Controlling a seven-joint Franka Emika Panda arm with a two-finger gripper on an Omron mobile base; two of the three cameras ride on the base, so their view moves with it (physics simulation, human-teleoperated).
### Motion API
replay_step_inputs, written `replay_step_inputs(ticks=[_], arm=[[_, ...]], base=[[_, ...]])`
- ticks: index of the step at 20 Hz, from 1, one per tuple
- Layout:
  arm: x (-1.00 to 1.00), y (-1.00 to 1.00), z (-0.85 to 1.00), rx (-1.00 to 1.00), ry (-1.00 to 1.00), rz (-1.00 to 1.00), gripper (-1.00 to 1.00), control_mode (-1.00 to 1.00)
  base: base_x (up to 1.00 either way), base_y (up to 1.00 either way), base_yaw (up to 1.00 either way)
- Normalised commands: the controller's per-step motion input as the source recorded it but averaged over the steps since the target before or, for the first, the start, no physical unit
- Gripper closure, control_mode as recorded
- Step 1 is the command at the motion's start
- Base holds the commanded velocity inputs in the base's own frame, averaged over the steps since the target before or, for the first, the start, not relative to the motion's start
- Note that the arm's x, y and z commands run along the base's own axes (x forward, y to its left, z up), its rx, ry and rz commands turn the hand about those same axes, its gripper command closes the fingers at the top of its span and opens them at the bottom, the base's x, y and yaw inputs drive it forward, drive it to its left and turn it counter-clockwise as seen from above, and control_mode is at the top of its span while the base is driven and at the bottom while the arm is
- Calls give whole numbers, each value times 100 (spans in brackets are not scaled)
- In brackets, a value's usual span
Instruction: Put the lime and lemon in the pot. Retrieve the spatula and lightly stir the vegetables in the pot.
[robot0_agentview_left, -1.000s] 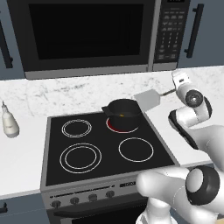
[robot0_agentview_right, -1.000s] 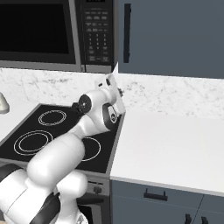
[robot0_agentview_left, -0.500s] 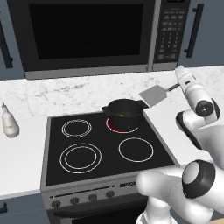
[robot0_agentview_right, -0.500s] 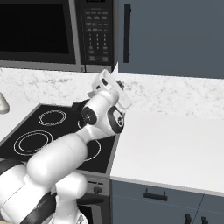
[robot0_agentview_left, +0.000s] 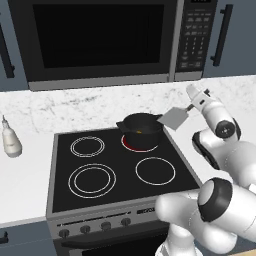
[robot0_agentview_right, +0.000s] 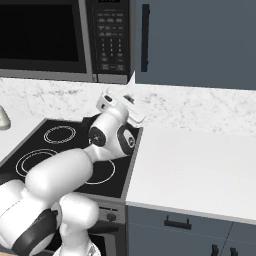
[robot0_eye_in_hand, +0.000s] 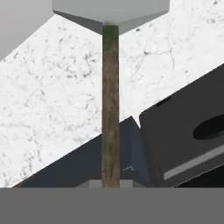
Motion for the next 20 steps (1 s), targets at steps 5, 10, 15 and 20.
replay_step_inputs(ticks=[5,10,15,20], arm=[[9,39,13,-17,24,0,100,-100],[0,24,50,-12,4,0,100,-100],[5,23,34,-10,-4,0,100,-100],[5,41,-4,-4,-27,0,100,-100]], base=[[0,0,0],[0,0,0],[0,0,0],[0,0,0]])
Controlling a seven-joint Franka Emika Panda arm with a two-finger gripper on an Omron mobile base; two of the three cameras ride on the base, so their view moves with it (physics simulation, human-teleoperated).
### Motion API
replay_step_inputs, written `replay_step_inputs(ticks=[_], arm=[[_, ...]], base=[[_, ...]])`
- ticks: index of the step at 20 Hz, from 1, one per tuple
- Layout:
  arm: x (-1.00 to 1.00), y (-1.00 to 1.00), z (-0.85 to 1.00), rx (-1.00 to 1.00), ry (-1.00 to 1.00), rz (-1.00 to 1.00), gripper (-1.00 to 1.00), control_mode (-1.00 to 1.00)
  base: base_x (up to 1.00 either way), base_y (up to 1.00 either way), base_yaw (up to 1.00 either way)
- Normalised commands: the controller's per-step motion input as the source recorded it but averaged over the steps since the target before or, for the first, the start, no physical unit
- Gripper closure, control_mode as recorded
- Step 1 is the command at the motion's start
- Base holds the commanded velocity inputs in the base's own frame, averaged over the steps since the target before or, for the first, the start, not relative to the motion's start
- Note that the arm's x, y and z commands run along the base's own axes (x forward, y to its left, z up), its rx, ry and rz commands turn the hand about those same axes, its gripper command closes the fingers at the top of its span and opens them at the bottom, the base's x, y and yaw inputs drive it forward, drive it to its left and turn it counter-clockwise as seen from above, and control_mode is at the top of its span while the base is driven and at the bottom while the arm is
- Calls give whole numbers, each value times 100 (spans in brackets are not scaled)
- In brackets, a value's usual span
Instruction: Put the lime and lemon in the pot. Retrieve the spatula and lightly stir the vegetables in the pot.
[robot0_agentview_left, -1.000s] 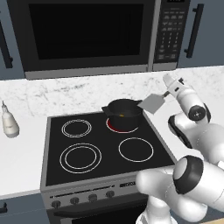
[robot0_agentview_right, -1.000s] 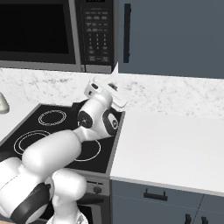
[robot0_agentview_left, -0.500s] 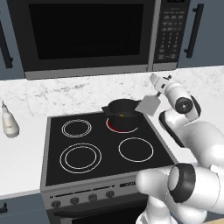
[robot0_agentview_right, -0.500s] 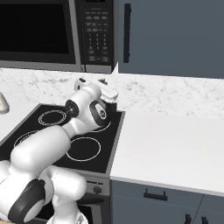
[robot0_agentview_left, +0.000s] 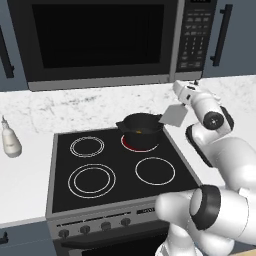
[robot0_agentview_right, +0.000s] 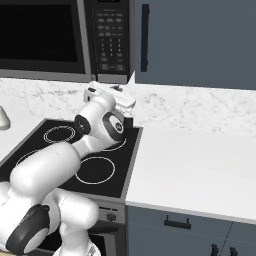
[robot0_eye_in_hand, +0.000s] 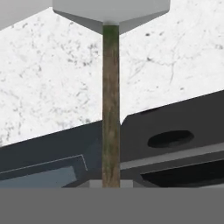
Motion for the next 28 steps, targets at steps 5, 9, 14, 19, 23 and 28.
replay_step_inputs(ticks=[5,9,14,19,23,28], arm=[[-4,44,-24,-8,-28,0,100,-100],[-3,39,-30,-14,-6,0,100,-100],[0,15,-11,-10,-5,0,100,-100],[3,37,0,-8,-14,0,100,-100],[13,36,-18,-12,-3,0,100,-100],[23,11,-42,-10,4,0,100,-100]], base=[[0,0,0],[0,0,0],[0,0,0],[0,0,0],[0,0,0],[0,0,0]])
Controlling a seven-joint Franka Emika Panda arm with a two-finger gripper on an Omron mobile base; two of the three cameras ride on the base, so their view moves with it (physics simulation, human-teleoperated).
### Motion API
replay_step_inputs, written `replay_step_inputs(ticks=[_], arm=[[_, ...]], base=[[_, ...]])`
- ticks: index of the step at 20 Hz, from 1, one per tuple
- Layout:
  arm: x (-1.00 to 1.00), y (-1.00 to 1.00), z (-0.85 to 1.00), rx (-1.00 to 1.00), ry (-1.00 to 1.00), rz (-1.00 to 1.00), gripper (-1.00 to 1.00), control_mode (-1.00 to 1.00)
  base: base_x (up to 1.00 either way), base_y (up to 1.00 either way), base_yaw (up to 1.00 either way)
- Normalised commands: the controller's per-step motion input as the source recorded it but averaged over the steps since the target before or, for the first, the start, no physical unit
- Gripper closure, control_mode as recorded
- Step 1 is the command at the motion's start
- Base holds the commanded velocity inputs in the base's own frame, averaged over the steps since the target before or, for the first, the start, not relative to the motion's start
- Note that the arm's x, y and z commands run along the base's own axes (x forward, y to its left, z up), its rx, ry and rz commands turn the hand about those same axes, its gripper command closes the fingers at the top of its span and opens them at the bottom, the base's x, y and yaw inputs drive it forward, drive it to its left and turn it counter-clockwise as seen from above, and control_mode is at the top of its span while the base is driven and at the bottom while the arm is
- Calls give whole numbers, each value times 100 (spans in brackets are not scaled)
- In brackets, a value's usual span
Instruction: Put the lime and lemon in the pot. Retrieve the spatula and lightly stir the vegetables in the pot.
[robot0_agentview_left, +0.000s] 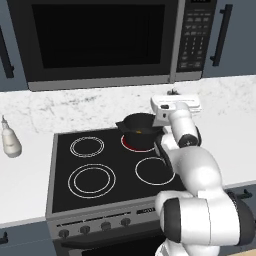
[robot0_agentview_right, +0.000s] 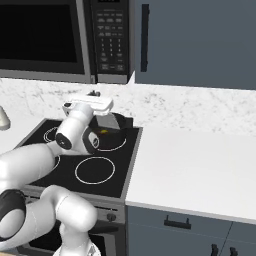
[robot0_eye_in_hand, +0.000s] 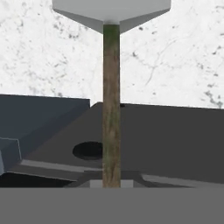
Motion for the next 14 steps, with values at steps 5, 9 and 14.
replay_step_inputs(ticks=[5,9,14], arm=[[26,11,-31,-5,2,2,100,-100],[30,18,-24,-4,0,6,100,-100],[26,24,-29,-4,0,10,100,-100]], base=[[0,0,0],[0,0,0],[0,0,0]])
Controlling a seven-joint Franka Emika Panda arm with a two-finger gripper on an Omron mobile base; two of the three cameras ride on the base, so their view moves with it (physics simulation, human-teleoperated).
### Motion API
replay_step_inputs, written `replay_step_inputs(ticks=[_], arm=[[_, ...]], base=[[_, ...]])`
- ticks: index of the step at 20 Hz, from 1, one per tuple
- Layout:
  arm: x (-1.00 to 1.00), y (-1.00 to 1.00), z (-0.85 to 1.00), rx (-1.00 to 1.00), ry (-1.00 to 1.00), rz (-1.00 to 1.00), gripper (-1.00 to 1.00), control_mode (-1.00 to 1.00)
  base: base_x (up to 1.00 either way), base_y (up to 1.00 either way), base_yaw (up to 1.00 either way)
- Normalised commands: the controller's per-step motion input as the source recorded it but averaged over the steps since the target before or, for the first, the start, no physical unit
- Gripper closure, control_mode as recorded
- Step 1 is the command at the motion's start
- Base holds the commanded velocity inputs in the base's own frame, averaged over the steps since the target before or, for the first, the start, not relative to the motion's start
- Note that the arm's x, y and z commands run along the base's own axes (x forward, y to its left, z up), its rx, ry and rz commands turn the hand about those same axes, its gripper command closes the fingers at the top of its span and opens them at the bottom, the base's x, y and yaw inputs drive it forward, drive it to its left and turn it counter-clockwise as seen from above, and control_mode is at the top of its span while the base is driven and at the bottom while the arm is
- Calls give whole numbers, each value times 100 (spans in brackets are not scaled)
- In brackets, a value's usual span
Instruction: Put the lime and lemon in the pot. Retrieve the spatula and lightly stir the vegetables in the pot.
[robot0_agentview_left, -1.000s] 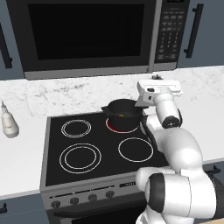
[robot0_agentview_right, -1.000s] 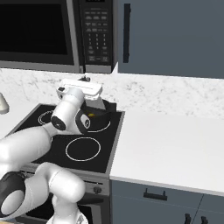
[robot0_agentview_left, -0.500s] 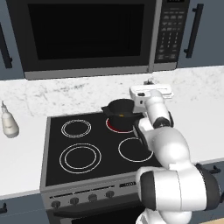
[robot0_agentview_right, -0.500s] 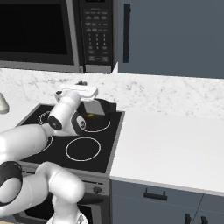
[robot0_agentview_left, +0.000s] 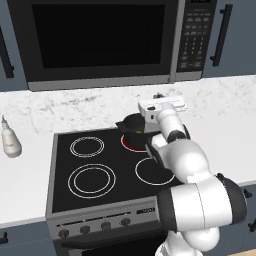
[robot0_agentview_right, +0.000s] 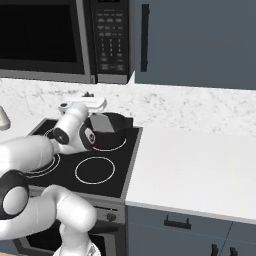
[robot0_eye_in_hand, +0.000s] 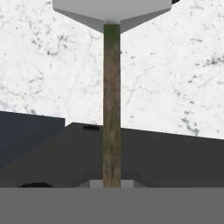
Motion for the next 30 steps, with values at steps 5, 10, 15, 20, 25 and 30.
replay_step_inputs(ticks=[5,10,15,20,25,30], arm=[[28,21,-32,-1,-9,13,100,-100],[25,6,-26,0,-17,10,100,-100],[17,-2,-42,0,-4,5,100,-100],[5,-14,-49,0,-9,0,100,-100],[9,-13,-29,0,-22,0,100,-100],[33,-1,-26,0,-23,3,100,-100]], base=[[0,0,0],[0,0,0],[0,0,0],[0,0,0],[0,0,0],[0,0,0]])
